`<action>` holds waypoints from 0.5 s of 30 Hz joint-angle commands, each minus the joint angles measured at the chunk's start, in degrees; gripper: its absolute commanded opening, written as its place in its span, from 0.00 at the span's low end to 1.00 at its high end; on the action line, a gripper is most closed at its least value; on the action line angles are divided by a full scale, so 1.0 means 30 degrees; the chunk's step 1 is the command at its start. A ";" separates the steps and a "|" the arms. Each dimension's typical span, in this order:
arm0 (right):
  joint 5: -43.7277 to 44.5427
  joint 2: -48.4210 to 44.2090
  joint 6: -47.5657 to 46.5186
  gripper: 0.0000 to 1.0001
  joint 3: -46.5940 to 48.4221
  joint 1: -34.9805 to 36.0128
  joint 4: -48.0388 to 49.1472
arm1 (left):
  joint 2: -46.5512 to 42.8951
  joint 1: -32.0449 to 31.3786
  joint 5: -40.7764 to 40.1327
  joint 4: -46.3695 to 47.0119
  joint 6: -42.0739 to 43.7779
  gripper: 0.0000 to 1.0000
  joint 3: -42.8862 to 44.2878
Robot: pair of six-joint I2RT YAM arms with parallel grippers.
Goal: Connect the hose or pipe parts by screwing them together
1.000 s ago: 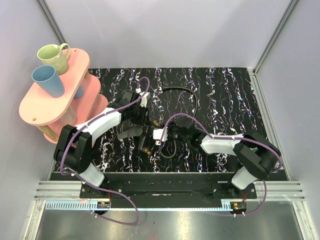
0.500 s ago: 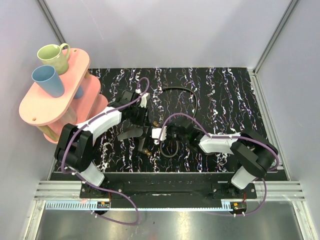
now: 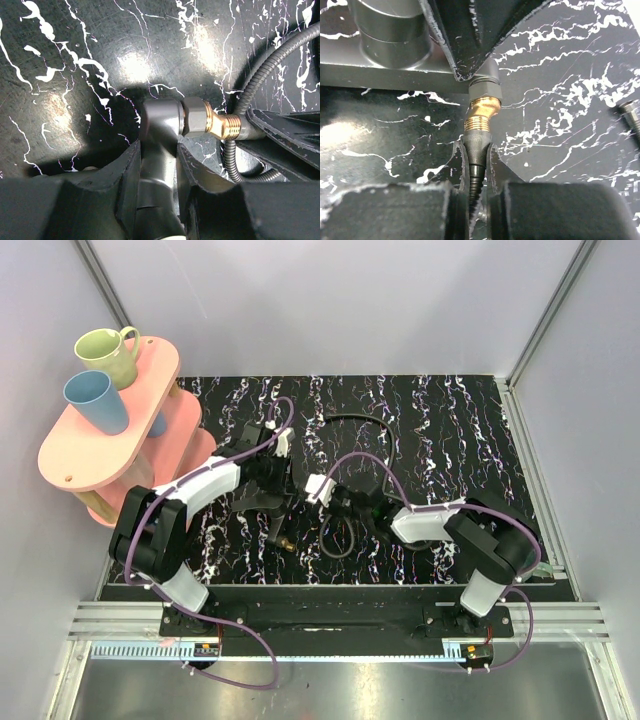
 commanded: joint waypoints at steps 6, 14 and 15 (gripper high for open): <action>-0.5607 0.1053 0.7389 0.00 0.0671 -0.1623 0.4745 | -0.1428 -0.0571 0.4252 0.3000 -0.0961 0.00 -0.0697; -0.8276 0.2138 1.2659 0.00 0.0317 -0.3293 0.8411 | -0.2894 -0.1624 0.3374 0.4845 -0.0404 0.00 -0.2042; -0.8744 0.2458 1.3304 0.00 0.0318 -0.3527 0.8823 | -0.3040 -0.1655 0.3403 0.5282 -0.0433 0.00 -0.2190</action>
